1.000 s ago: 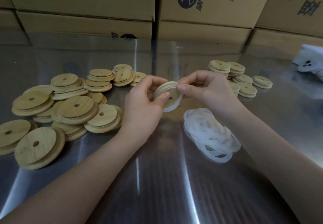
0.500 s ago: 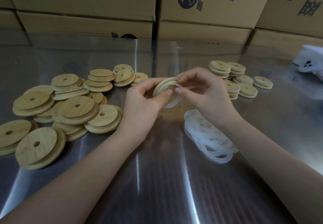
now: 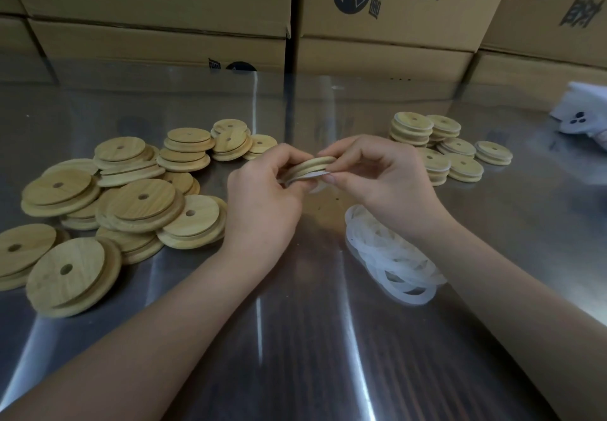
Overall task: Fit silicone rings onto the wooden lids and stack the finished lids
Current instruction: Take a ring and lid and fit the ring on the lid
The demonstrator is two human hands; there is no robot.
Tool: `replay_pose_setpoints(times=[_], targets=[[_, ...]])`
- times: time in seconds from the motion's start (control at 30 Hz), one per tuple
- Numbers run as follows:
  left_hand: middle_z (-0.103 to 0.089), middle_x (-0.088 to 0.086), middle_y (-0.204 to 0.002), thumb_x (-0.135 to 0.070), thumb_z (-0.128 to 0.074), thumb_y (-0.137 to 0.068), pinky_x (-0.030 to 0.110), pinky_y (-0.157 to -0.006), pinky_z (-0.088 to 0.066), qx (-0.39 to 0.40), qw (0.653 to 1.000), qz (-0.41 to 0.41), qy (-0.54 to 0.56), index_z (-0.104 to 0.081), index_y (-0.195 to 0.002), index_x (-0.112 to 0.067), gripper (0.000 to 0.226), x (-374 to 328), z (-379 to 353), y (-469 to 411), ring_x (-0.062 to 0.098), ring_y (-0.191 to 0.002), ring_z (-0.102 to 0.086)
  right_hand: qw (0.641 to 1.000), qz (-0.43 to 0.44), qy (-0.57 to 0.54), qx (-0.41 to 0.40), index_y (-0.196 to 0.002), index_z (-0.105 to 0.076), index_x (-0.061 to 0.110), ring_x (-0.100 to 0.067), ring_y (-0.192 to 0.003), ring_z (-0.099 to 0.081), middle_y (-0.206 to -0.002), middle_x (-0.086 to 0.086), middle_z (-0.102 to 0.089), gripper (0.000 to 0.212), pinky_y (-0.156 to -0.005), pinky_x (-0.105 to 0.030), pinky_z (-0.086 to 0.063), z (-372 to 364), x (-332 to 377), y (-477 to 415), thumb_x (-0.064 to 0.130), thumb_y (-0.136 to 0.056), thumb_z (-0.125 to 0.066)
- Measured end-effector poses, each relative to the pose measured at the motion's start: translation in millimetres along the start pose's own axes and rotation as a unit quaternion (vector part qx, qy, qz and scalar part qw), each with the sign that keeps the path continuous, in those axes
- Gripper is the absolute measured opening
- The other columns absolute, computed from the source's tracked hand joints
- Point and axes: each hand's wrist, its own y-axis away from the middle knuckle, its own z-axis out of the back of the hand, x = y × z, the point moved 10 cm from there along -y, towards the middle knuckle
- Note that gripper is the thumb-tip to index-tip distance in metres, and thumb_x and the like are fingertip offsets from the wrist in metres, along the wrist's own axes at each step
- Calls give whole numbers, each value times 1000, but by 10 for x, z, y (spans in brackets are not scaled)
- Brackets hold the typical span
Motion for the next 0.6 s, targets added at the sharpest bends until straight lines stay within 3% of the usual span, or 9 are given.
replay_pose_setpoints(times=[0.13,0.6], targets=[[-69,-20,-77,-12,-81,-76,11,-69,-48,-5,1000,7,-4,-65,-78,-43,35,5,11,-7,-2,-78,-64,1000,-5,-9,4,-79,-69,10,-17,-94,-71,-98,-6,-73,16,-83,-28,-55,-8,-5,-7,-5,-78,-75],[-69,-23,-83,-9,-81,-75,10,-71,-49,0,1000,12,21,-65,-78,-41,36,38,6,-15,-3,-79,-65,999,-26,38,5,-77,-72,2,-10,-91,-70,-96,-3,-72,8,-79,-22,-54,42,-34,-24,-2,-76,-78]])
